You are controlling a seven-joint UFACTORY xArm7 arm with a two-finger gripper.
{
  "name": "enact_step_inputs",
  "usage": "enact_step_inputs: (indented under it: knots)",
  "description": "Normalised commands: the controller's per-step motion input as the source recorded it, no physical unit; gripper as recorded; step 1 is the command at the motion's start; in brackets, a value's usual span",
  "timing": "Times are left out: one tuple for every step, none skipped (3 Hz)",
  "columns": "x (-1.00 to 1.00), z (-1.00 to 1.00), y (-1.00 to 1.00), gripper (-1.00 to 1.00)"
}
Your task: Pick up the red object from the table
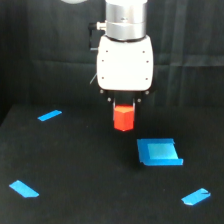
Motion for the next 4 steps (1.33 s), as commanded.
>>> enact_step_inputs:
  knots:
    - [0.00,0.05,0.05,-1.00]
    - [0.15,0.14,0.08,-0.94]
    - [0.04,-0.03,0.09,-1.00]
    - [0.09,0.09,0.08,-0.97]
